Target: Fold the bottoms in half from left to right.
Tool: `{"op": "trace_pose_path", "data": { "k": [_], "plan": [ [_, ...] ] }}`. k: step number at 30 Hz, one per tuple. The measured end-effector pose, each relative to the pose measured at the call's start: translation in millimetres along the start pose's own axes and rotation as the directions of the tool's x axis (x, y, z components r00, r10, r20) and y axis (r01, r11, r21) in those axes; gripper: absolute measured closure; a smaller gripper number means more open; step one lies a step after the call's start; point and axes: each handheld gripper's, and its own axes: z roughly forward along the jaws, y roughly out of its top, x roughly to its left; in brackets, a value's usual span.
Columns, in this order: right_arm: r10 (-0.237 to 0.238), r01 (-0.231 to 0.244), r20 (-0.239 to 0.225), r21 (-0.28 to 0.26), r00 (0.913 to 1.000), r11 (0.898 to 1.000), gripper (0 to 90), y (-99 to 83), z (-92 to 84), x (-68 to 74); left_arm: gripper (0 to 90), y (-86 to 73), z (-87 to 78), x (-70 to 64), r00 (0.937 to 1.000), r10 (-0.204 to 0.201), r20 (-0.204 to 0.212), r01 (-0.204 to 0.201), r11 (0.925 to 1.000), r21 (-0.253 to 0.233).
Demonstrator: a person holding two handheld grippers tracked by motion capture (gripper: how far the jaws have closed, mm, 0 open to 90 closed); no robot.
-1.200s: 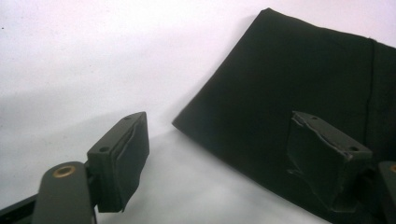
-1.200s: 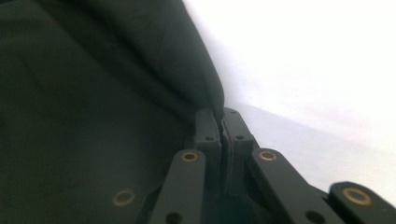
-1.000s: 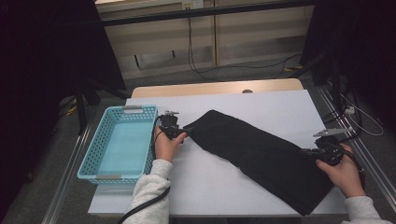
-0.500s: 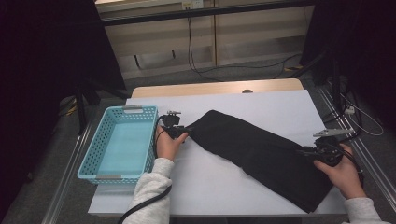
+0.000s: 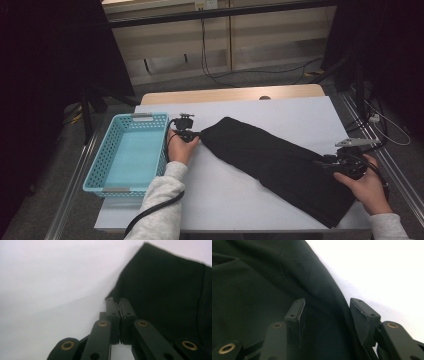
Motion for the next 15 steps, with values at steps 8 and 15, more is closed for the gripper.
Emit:
{"op": "trace_pose_path", "data": {
  "k": [8, 15],
  "plan": [
    [-0.061, 0.061, -0.048, -0.002, 0.9970, 0.998, 42.6, 1.6, 4.7, 16.2, 88.0, 12.7, 8.2, 13.3, 0.9984, -0.029, -0.049, 0.028, 0.9993, -0.023],
    [-0.082, 0.081, -0.046, -0.032, 0.9956, 0.996, 38.4, 4.3, 3.0, 18.1, 87.6, 13.2, 13.2, 18.9, 0.9981, -0.023, -0.057, 0.020, 0.9990, -0.041]
  ]
}}
